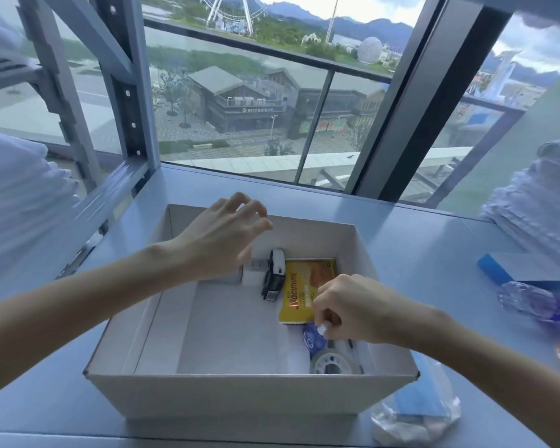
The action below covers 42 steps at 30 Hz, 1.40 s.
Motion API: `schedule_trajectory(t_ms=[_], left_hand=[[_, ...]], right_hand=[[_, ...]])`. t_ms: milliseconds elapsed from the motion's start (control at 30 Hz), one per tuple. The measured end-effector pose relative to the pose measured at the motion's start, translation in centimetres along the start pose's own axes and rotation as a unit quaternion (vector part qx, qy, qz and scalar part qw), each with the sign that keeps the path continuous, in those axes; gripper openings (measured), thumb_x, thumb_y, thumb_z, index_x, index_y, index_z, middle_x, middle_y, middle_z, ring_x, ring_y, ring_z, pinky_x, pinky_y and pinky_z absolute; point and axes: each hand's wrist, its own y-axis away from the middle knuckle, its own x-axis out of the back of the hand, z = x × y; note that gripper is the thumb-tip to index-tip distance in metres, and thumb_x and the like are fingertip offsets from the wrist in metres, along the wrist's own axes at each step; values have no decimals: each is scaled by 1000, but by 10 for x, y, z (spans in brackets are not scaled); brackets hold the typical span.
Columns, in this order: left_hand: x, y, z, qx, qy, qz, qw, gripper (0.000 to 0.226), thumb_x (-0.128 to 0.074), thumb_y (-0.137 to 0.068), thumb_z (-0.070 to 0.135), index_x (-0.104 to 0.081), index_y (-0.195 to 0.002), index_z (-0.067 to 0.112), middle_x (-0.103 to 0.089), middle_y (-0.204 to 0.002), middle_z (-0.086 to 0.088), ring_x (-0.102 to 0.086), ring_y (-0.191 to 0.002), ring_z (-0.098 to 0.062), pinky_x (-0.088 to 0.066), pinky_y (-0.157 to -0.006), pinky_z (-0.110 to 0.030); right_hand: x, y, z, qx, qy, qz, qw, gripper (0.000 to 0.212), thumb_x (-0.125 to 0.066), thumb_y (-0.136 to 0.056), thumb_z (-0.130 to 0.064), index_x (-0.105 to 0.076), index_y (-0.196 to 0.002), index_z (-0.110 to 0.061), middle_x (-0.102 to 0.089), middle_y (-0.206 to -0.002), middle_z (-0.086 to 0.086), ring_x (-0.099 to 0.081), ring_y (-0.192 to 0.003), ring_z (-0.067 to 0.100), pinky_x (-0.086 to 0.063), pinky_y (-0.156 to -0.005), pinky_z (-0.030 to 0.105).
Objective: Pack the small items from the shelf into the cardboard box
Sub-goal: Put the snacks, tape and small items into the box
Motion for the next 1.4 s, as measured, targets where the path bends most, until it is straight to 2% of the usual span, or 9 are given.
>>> schedule_trajectory(t_ms=[100,300,467,567,733,867,1000,1267,1400], left_hand=[[-2,-4,2,-12,-14,15,1000,55,-65,-80,19,-48,-132,16,-44,-137,-10,-40,-125,-29,-41,-98,-42],[-19,-2,-3,33,-2,-57,998,74,-48,-85,20,-8,-147,27,-21,-148,-3,-22,-133,-25,-17,-112,-36],[-23,0,-2,26,-42,-64,997,77,-44,-85,24,0,-147,25,-18,-148,-5,-20,-133,-26,-12,-112,-36],[-24,0,-1,23,-48,-65,996,78,-43,-85,23,3,-148,25,-16,-149,-6,-20,-134,-27,-12,-113,-37],[-24,1,-2,22,-48,-66,996,79,-41,-84,21,5,-148,23,-14,-150,-8,-19,-135,-29,-11,-114,-37],[-24,0,0,25,-54,-66,996,78,-41,-84,22,5,-148,23,-13,-150,-7,-19,-135,-28,-9,-113,-37],[-22,-1,-1,26,-38,-66,997,77,-42,-84,22,2,-148,24,-15,-149,-5,-20,-134,-27,-10,-113,-36],[-20,-23,7,-7,-7,-40,999,71,-47,-89,35,-8,-147,24,-35,-142,0,-41,-121,-23,-35,-97,-35],[-23,-55,30,-32,54,-30,998,65,-46,-91,39,-15,-146,24,-43,-137,-2,-47,-116,-22,-40,-94,-35]], right_hand=[[0,3,2,-14,58,-13,998,8,-56,-77,-17,-61,-76,-22,-64,-86,-1,-50,-68,24,-29,-51,23],[-1,4,4,-58,133,-50,988,6,-55,-79,-21,-60,-83,-21,-62,-95,2,-57,-78,32,-29,-56,28],[-6,1,-1,-88,205,-85,971,16,-58,-78,-7,-63,-92,-14,-62,-99,7,-61,-86,32,-30,-51,27],[-3,3,-2,-96,209,-89,969,8,-61,-79,-10,-60,-86,-14,-62,-99,7,-58,-80,31,-22,-46,24],[-4,5,-6,-88,192,-34,977,18,-59,-82,-14,-43,-76,-20,-55,-86,3,-53,-76,27,-28,-49,28],[-6,3,-3,-92,185,-25,978,14,-58,-84,-12,-48,-78,-20,-62,-94,6,-59,-82,29,-31,-54,29],[-5,7,-3,-78,136,3,988,8,-61,-84,-25,-56,-84,-19,-62,-95,1,-56,-80,25,-25,-51,27],[10,53,8,-16,-5,141,990,6,-63,-87,-26,-65,-86,-20,-62,-94,-4,-57,-85,16,-48,-71,29],[11,87,24,-27,-29,201,979,8,-64,-86,-25,-67,-88,-18,-65,-103,-3,-60,-91,16,-51,-78,27]])
